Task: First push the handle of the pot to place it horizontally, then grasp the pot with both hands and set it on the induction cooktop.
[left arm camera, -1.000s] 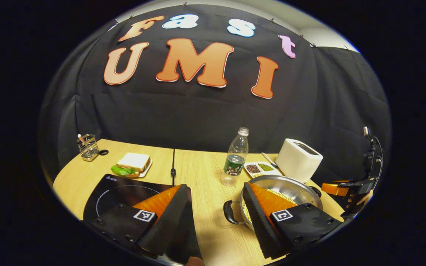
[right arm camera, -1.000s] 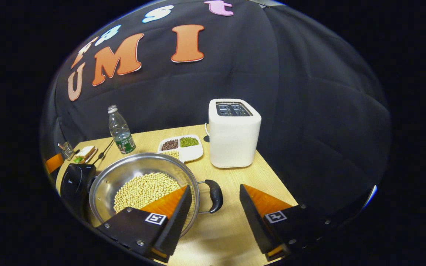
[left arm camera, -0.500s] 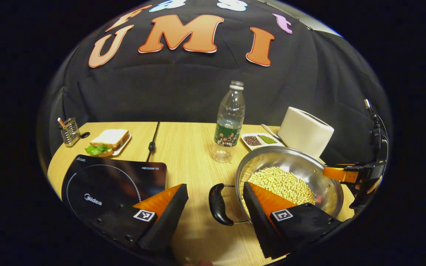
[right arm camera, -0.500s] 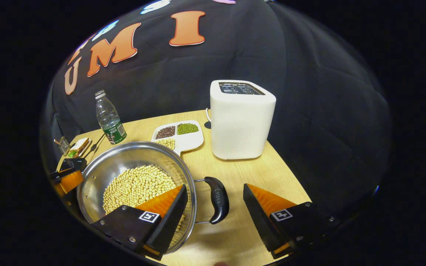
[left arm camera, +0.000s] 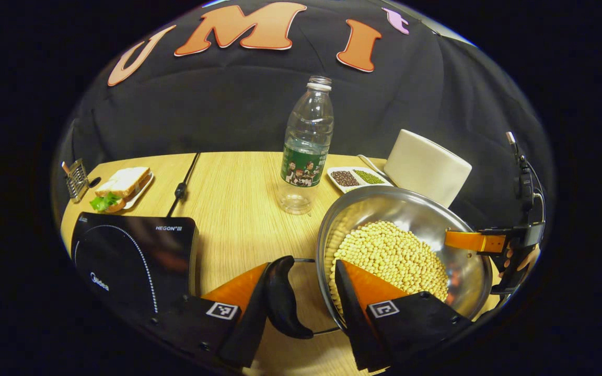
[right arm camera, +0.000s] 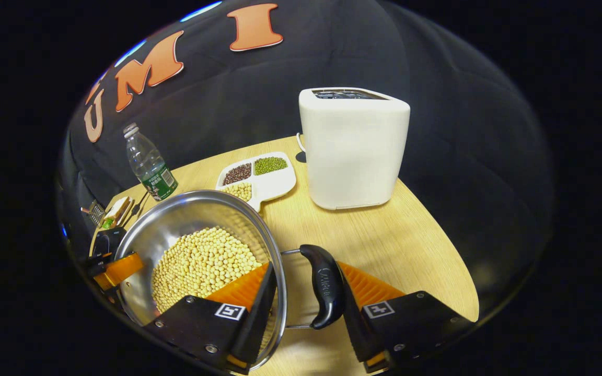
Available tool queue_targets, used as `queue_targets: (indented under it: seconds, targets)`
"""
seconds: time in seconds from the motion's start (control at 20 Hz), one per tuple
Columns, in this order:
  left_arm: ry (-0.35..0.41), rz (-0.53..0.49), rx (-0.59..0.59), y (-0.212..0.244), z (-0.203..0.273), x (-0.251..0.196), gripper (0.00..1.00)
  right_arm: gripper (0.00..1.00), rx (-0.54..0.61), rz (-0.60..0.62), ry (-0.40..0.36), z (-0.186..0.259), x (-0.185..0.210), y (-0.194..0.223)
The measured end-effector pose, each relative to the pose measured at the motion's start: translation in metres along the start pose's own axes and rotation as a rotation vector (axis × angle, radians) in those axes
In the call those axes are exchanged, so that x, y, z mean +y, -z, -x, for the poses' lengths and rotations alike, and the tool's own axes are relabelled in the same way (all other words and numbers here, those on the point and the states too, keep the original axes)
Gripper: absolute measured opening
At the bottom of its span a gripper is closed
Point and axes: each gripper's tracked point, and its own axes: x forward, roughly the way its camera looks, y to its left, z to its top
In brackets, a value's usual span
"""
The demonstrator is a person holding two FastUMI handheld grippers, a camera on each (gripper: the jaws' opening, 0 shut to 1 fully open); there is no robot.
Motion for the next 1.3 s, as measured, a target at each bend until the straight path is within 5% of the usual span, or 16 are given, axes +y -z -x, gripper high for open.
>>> queue_targets:
  seconds: [0.05,0.3,0.7,1.3]
  targets:
    - [-0.013,0.018,0.014,-0.001,0.002,0.001,0.68,0.66,0.000,-0.006,0.002,0.001,0.000,0.000]
    - [-0.043,0.058,0.065,0.009,0.013,0.005,0.60,0.48,0.031,-0.056,-0.001,0.015,0.007,0.012]
    - [-0.027,0.080,-0.007,-0.028,0.092,0.019,0.59,0.48,-0.053,-0.043,-0.019,0.103,0.040,-0.017]
    - [-0.090,0.104,-0.108,-0.076,0.203,0.110,0.61,0.47,-0.105,-0.021,-0.120,0.163,0.160,-0.040]
